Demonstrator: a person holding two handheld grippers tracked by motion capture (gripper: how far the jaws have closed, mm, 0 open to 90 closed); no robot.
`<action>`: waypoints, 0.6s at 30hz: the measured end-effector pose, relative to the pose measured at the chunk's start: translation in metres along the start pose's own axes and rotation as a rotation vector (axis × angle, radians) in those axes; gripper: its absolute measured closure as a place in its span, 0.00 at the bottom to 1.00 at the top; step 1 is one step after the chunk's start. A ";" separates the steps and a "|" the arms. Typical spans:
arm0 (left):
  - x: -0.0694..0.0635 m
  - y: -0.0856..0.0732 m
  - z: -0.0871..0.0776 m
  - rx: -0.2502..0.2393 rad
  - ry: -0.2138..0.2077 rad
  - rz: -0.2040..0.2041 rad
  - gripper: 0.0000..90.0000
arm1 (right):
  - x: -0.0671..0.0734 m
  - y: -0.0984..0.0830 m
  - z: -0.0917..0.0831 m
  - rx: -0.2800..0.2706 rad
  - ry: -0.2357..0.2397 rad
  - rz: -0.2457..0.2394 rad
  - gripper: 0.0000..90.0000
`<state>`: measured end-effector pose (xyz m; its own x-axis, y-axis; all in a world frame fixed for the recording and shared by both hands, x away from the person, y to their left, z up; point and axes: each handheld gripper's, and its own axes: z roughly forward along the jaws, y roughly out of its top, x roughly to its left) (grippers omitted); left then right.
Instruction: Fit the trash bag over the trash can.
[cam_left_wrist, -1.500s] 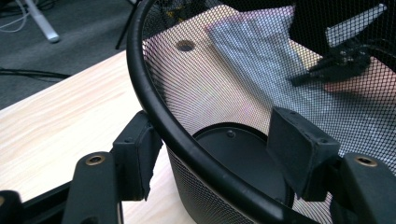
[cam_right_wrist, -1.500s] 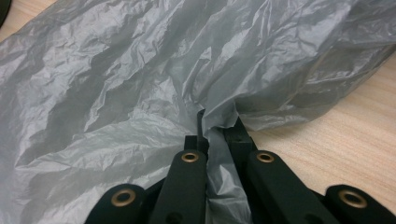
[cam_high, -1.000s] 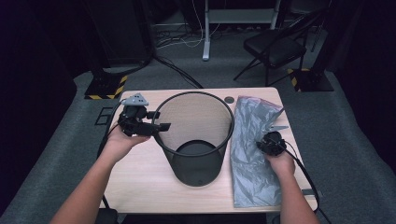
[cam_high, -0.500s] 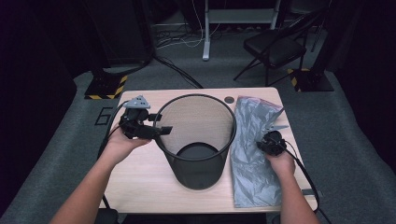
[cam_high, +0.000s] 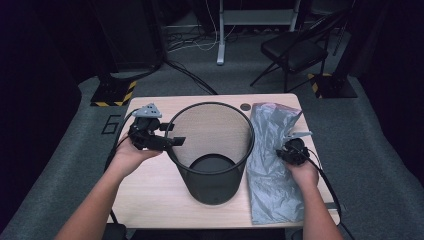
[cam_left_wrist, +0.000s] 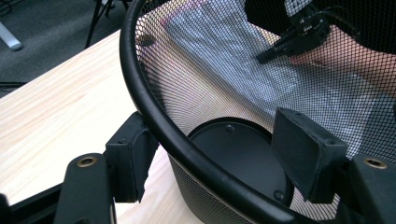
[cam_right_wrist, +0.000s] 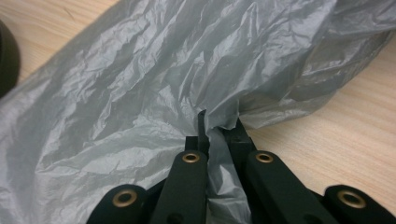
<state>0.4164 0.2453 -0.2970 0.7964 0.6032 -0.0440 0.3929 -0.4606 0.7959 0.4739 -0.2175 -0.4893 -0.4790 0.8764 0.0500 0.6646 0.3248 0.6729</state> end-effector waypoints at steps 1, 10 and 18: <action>0.000 0.000 0.000 -0.002 0.002 0.001 0.35 | 0.000 0.001 -0.002 -0.001 -0.003 -0.004 0.98; 0.006 0.003 -0.001 -0.037 0.002 -0.013 0.34 | -0.005 0.009 -0.022 -0.050 0.018 0.031 0.98; 0.009 0.005 -0.002 -0.031 0.002 -0.002 0.34 | -0.001 0.025 -0.041 -0.061 0.018 0.003 0.98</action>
<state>0.4242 0.2496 -0.2916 0.7946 0.6055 -0.0441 0.3798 -0.4391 0.8142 0.4674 -0.2247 -0.4424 -0.4875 0.8707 0.0647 0.6302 0.2997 0.7163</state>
